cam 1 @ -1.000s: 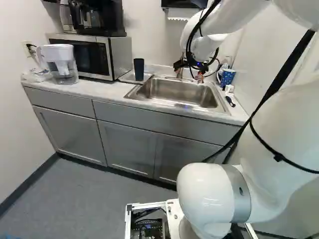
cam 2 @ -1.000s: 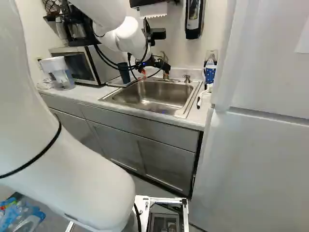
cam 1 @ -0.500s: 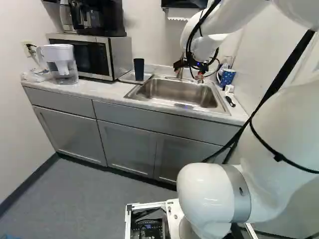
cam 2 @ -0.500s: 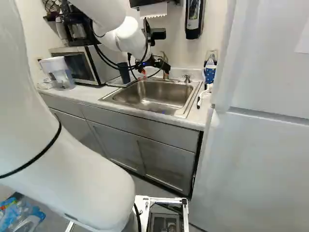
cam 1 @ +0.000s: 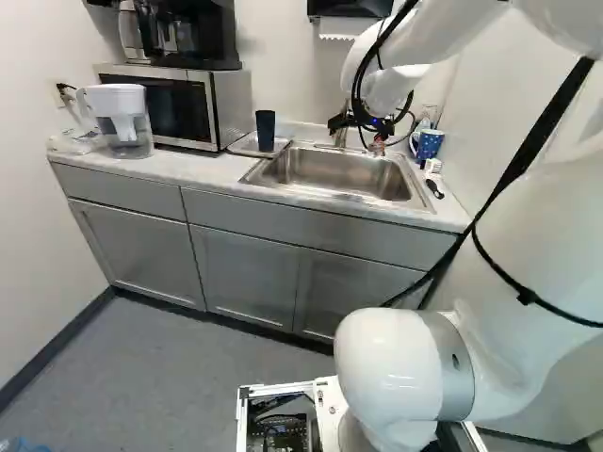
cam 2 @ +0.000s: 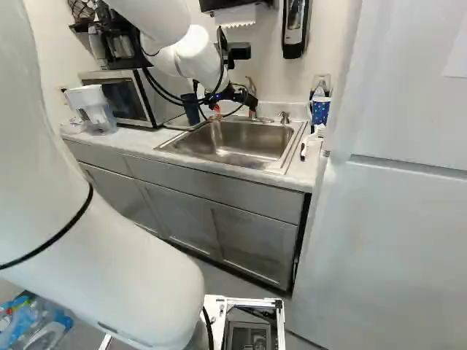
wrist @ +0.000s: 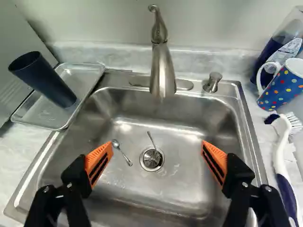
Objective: Rinse the cup and place it in the tray
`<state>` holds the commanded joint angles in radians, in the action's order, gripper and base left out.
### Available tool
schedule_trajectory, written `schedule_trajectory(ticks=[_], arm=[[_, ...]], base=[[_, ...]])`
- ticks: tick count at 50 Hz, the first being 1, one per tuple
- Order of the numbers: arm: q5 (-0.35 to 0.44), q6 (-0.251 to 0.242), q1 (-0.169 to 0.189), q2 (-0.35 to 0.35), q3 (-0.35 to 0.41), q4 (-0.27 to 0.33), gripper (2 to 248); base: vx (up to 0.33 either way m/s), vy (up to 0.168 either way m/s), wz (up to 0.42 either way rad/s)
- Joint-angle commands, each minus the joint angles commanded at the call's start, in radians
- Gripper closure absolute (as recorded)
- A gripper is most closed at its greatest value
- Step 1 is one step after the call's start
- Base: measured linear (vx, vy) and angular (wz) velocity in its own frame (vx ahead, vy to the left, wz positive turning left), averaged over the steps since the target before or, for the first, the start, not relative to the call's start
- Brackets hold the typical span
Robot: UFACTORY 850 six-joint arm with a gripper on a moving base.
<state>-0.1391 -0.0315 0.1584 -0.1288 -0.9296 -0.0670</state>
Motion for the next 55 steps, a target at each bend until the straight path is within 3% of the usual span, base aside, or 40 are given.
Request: schedule_trajectory(ticks=[55], arm=[[0.0, 0.0, 0.0, 0.0, 0.0, 0.0, 3]], base=[[-0.122, 0.099, -0.005]])
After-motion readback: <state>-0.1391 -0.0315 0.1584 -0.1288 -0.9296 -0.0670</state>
